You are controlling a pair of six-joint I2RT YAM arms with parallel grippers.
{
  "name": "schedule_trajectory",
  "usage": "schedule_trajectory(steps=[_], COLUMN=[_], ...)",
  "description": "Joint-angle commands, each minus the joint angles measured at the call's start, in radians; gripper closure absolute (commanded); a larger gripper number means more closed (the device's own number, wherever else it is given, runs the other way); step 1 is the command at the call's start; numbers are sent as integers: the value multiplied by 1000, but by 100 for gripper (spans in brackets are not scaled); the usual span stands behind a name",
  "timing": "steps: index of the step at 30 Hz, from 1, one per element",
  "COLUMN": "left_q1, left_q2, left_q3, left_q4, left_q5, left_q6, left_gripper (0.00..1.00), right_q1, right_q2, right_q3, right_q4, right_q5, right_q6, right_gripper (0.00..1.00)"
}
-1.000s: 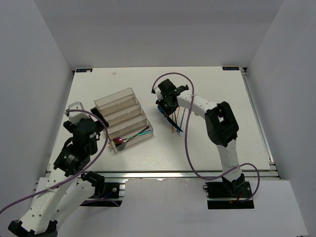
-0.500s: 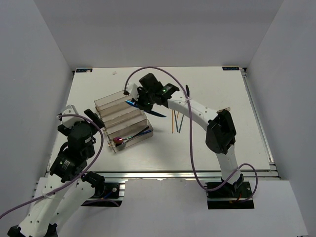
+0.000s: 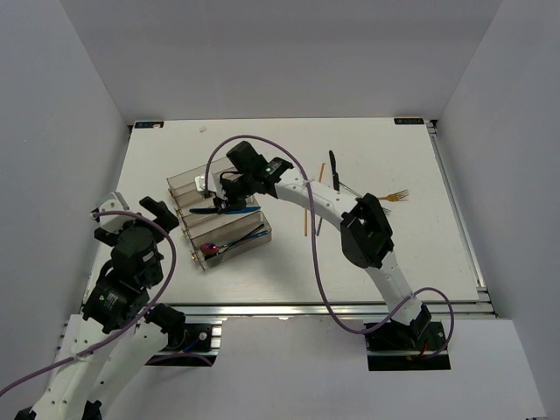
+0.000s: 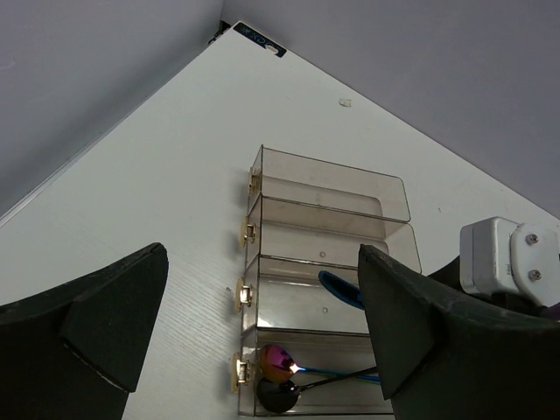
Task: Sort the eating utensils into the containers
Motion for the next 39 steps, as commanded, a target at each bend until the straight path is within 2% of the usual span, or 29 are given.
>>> schedule_trajectory(steps=[1, 10, 17, 19, 24, 25, 28, 32, 35, 36, 37, 38, 39], left_q1=[1, 2, 1, 1, 1, 1, 1, 1, 1, 1, 1, 1, 1], left_q2=[9, 10, 13, 13, 10, 12, 10, 12, 13, 15, 13, 13, 13], left_q3=[-11, -13, -13, -14, -14, -14, -14, -14, -14, -14, -14, -14, -14], left_q4=[7, 15, 18, 18, 18, 18, 16, 18, 16, 16, 16, 16, 15], left_q5=[2, 23, 35, 37, 40, 42, 42, 43, 43, 42, 42, 42, 42], left_q6=[6, 15, 20, 20, 21, 21, 21, 23, 21, 21, 21, 20, 21], left_gripper=[2, 2, 2, 2, 2, 2, 2, 2, 2, 2, 2, 2, 2], right_q1=[-3, -1, -1, -1, -1, -1, -3, -16, -45, -53, -62, -81, -88], right_q2=[7, 62, 103, 105, 88, 85, 42, -19, -83, -105, -131, -183, -206], right_q3=[71, 82, 83, 77, 50, 45, 10, -21, -79, -110, -145, -185, -252], right_q4=[66, 69, 73, 72, 101, 108, 155, 209, 308, 357, 417, 541, 598], right_q5=[-129, -169, -83, -67, -35, -29, -23, -44, -21, 6, 108, 188, 385], right_q6=[-81, -110, -125, -125, -118, -115, -81, -26, 103, 229, 305, 388, 534], right_gripper=[100, 100, 100, 96, 75, 65, 44, 34, 29, 28, 11, 11, 11])
